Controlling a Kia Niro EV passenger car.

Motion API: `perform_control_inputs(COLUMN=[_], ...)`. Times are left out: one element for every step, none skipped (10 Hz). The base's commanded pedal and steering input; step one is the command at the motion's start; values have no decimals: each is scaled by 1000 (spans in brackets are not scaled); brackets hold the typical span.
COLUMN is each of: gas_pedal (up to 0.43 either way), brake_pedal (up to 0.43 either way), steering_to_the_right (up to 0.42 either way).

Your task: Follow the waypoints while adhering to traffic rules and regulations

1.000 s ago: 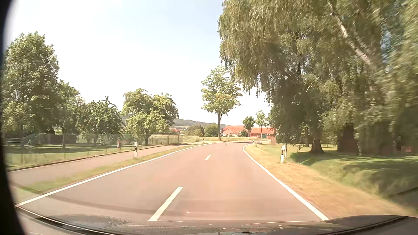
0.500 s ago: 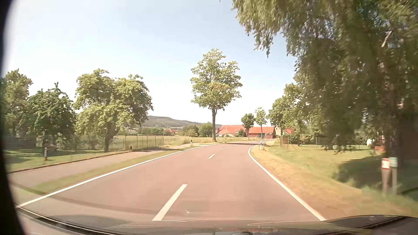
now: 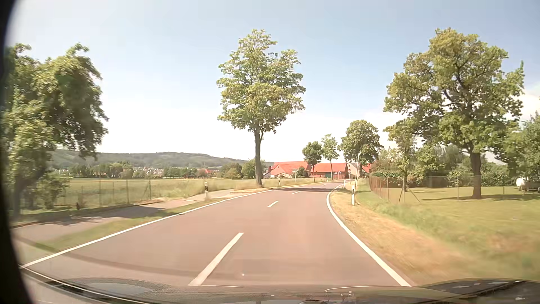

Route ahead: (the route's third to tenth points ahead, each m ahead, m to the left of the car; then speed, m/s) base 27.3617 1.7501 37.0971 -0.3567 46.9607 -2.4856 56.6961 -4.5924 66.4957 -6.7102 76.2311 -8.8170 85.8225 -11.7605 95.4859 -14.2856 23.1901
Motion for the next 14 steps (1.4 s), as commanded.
perform_control_inputs(gas_pedal=[0,0,0,0,0,0,0,0,0,0,0,0,0,0], brake_pedal=[0,0,0,0,0,0,0,0,0,0,0,0,0,0], steering_to_the_right=[22,24,25,26,27,31,32,33,32,34,37,37,37,35])
